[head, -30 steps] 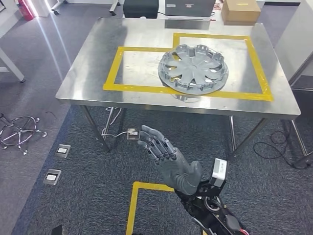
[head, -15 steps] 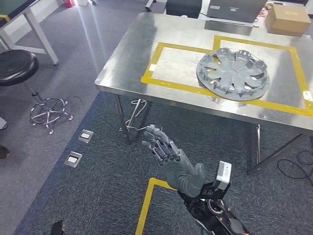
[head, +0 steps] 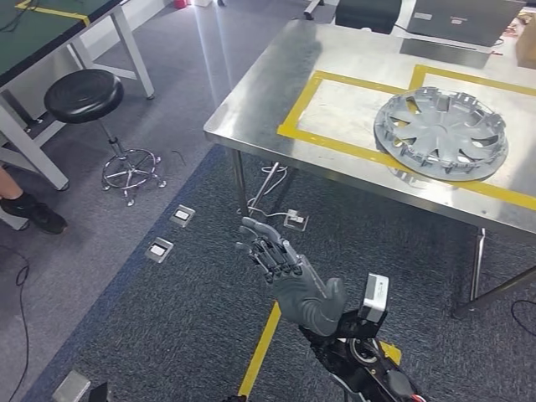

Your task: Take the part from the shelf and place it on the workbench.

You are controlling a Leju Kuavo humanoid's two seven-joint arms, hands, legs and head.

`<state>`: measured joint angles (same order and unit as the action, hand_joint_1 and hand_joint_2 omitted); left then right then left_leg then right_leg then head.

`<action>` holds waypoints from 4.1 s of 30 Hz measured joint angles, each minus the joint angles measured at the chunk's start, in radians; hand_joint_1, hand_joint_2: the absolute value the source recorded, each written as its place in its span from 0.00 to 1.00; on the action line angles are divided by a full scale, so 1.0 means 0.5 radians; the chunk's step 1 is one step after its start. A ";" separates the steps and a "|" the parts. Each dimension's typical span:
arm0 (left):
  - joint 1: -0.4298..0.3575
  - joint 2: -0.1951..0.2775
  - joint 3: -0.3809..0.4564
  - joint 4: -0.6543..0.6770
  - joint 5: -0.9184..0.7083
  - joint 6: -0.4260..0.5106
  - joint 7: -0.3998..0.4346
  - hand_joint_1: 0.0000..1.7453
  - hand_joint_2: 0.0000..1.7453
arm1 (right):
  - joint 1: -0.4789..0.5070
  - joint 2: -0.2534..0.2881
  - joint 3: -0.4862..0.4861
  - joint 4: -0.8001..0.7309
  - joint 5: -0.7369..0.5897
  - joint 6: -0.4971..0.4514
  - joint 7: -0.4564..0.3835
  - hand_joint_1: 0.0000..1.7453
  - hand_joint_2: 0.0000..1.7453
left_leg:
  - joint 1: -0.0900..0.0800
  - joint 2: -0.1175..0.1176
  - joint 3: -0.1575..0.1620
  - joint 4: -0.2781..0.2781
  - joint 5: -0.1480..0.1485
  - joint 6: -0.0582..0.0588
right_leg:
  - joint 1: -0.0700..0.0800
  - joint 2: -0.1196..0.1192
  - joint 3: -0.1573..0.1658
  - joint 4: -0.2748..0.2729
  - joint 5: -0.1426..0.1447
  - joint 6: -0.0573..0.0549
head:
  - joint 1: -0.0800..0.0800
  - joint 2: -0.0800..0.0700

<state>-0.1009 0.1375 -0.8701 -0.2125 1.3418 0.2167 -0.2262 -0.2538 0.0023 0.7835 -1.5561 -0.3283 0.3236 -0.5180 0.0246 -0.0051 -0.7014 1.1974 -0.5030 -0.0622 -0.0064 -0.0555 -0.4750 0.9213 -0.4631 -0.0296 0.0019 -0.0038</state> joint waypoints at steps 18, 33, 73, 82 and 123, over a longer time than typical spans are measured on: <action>0.002 0.005 0.001 0.000 0.004 0.000 0.000 0.00 0.00 | 0.010 -0.007 -0.005 -0.008 -0.002 -0.009 0.009 0.00 0.00 | -0.019 -0.159 0.234 -0.496 0.220 0.140 | -0.007 0.211 -0.026 0.192 -0.104 0.075 | 0.066 0.000; 0.005 0.005 0.003 0.002 0.013 0.014 0.003 0.00 0.00 | 0.037 -0.034 -0.061 -0.020 0.000 -0.083 0.032 0.00 0.00 | -0.020 0.092 0.176 -0.317 0.145 0.038 | 0.005 -0.055 0.025 0.015 -0.035 0.031 | -0.043 0.000; 0.007 0.017 0.055 0.002 0.049 0.030 0.000 0.00 0.00 | 0.203 -0.371 -0.617 1.975 -0.097 -0.695 0.173 0.00 0.00 | -0.047 -0.021 0.267 -0.520 0.176 0.185 | -0.007 0.086 -0.169 0.483 -0.322 0.129 | 0.007 0.000; 0.006 0.008 0.070 0.002 0.055 0.030 -0.006 0.00 0.00 | 0.220 -0.367 -0.621 2.281 -0.111 -0.707 0.225 0.00 0.00 | -0.055 -0.235 0.249 -0.497 0.185 0.149 | -0.019 0.258 -0.011 0.042 -0.053 0.100 | 0.054 0.000; 0.013 0.001 0.082 0.004 0.006 0.012 0.010 0.00 0.00 | 0.319 -0.311 -0.624 2.591 -0.224 -0.775 0.454 0.00 0.00 | -0.035 0.013 0.070 -0.052 -0.011 0.090 | -0.016 -0.011 0.001 0.024 -0.043 0.060 | -0.051 0.000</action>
<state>-0.0944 0.1378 -0.8289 -0.2106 1.3446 0.2226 -0.2213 -0.0943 -0.1530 0.4714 -0.2608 -0.4404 -0.0640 -0.2912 0.0070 0.0013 -0.6666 1.1715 -0.5084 -0.0174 -0.0146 -0.0611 -0.4742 0.9331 -0.4845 0.0006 -0.0237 -0.0038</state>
